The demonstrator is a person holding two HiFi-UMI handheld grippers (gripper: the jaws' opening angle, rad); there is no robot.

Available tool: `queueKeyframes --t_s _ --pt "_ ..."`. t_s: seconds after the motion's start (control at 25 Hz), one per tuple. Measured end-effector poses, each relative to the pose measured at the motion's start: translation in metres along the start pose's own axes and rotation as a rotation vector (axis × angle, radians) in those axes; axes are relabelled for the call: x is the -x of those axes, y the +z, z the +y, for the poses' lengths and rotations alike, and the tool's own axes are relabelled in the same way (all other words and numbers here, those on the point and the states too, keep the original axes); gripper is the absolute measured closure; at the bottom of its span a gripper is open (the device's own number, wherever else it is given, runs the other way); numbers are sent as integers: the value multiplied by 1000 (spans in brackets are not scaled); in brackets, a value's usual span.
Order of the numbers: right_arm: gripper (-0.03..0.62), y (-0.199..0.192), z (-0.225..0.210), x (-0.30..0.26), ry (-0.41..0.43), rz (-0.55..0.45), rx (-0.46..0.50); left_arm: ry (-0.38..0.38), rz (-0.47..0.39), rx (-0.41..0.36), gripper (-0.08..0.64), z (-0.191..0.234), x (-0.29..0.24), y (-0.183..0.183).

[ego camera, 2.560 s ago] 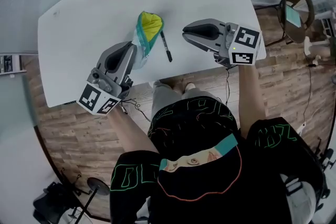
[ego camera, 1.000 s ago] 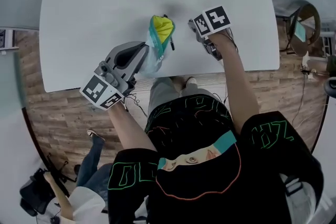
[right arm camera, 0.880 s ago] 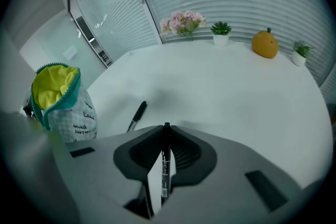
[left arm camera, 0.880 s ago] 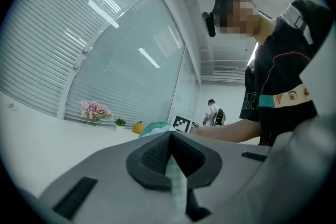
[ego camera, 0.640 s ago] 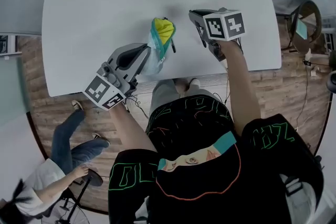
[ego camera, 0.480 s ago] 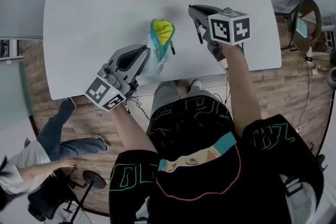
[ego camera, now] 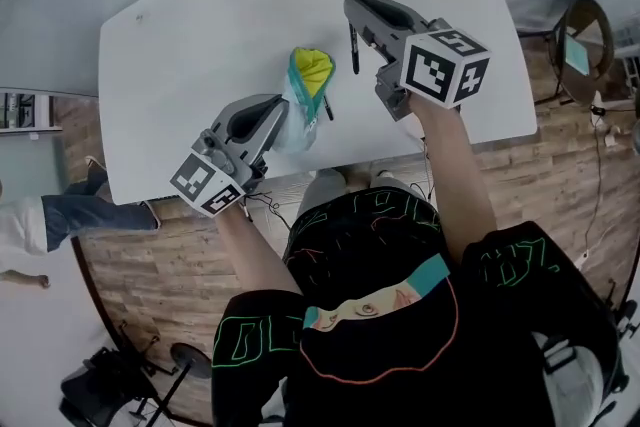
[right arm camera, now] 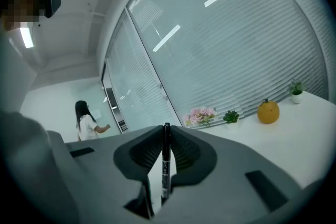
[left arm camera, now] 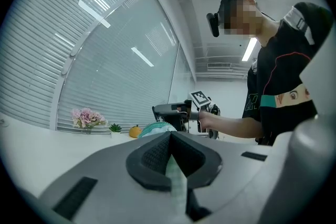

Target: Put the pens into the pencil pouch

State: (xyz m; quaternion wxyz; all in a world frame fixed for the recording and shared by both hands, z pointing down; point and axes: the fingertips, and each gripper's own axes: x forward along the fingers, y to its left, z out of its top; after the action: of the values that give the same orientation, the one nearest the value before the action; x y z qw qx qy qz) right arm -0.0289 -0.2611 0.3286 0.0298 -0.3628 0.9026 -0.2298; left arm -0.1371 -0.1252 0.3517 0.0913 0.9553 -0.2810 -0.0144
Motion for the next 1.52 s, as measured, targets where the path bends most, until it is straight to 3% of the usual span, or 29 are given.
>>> queueKeyframes --t_s 0.36,0.72,1.12,1.36,1.52 --pt "544 59 42 4 139 -223 -95 14 2 -29 561 -1 -6 11" --pt "545 51 72 -15 162 -337 -113 16 -50 -26 561 1 -2 20" --pt "545 17 92 -29 199 -309 -111 53 -119 0 560 13 12 23" --pt "545 19 85 -25 146 -349 -263 54 -120 20 560 16 12 16" --pt "545 2 90 -33 167 -282 -264 61 -127 24 561 19 12 17"
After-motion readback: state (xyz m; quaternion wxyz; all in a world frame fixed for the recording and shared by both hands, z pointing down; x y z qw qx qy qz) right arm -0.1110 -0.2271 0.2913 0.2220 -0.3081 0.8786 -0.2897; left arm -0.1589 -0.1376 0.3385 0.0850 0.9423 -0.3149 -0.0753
